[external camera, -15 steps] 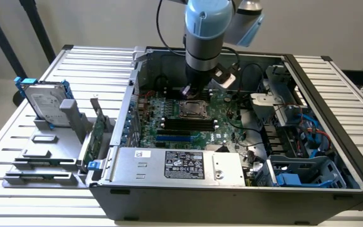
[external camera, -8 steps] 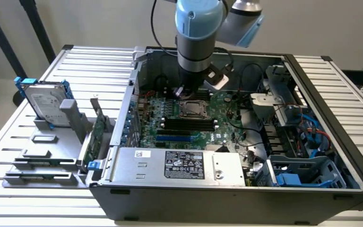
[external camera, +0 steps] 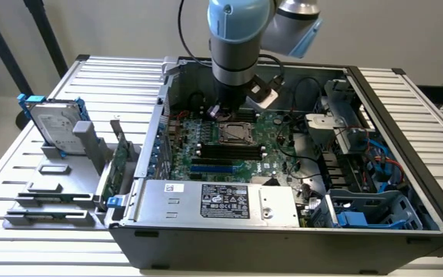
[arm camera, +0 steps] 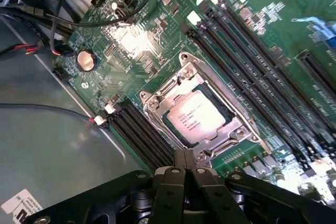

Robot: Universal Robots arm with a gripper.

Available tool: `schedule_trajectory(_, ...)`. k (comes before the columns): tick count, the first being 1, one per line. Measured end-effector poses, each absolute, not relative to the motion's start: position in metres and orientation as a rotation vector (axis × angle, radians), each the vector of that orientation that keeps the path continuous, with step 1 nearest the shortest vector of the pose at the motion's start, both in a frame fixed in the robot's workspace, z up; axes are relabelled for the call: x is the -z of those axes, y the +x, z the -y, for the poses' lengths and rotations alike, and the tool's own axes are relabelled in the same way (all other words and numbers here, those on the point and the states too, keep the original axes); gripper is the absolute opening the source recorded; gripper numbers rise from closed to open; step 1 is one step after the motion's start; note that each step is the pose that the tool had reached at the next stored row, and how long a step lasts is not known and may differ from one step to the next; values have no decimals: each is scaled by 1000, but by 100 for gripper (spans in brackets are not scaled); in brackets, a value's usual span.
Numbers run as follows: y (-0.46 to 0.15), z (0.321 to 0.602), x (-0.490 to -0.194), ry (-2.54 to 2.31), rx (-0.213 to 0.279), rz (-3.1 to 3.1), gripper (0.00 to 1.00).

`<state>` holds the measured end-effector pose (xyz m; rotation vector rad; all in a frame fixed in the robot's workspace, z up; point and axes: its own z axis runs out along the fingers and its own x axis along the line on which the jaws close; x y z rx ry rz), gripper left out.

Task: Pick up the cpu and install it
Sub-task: 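Install the first cpu locking lever, then install the second cpu locking lever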

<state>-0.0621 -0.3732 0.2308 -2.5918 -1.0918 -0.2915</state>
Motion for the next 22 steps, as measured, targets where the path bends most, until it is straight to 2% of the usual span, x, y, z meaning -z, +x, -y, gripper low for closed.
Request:
schedule_trajectory(8, -63, 405, -251, -2592, 289, 1091, 11)
schedule_trajectory(15, -66, 435, -252, -2591, 288, 1090, 11)
schedule_trajectory(22, -75, 437, -249, -2588, 290, 1088, 11)
